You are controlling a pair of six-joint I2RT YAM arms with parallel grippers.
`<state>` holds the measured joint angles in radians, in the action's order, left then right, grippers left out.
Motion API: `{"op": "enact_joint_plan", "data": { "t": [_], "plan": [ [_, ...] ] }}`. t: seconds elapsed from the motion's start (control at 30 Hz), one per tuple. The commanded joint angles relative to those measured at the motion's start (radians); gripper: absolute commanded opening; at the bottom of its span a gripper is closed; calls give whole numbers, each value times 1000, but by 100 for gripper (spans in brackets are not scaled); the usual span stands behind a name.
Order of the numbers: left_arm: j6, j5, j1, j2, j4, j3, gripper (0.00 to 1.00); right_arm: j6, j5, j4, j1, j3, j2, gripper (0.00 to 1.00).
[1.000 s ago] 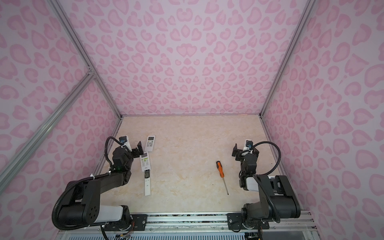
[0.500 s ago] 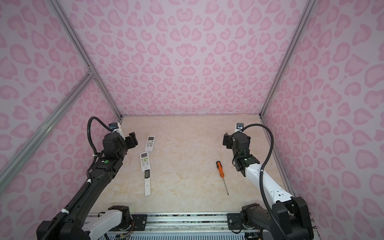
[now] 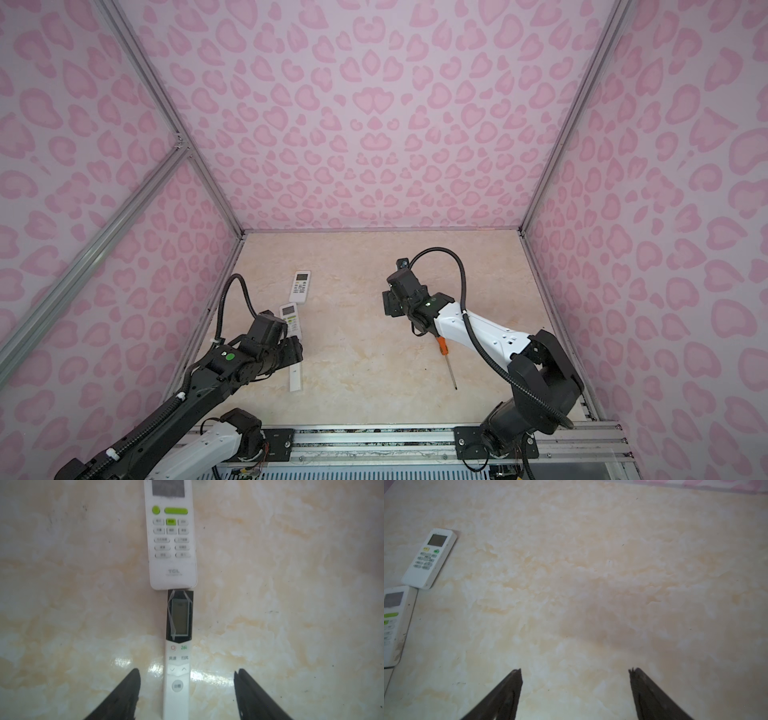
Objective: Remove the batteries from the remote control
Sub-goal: 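Grasp the black-topped white remote with the left gripper while the right arm moves inward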
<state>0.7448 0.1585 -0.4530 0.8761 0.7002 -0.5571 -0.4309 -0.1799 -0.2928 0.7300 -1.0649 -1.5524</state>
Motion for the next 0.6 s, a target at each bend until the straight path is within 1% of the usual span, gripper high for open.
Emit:
{"op": "enact_joint_plan", "data": {
  "t": [0.0,0.1,0.27,0.43,0.5,0.57],
  "plan": [
    [101,-18,-21,27,23,31,74,-80,77,-54,35,-10,-31,83],
    [113,1,-26,63,23,46,74,-100,101,-39,56,0,-39,83],
    [97,16,-29,92,-59,67,72,-122,107,-16,57,36,-19,83],
    [87,18,-29,161,-130,80,70,-118,107,-29,53,38,-20,83],
    [91,16,-31,194,-162,92,67,-122,120,-29,48,34,-26,84],
    [91,38,-35,220,-179,100,57,-127,131,-24,43,32,-23,83]
  ]
}}
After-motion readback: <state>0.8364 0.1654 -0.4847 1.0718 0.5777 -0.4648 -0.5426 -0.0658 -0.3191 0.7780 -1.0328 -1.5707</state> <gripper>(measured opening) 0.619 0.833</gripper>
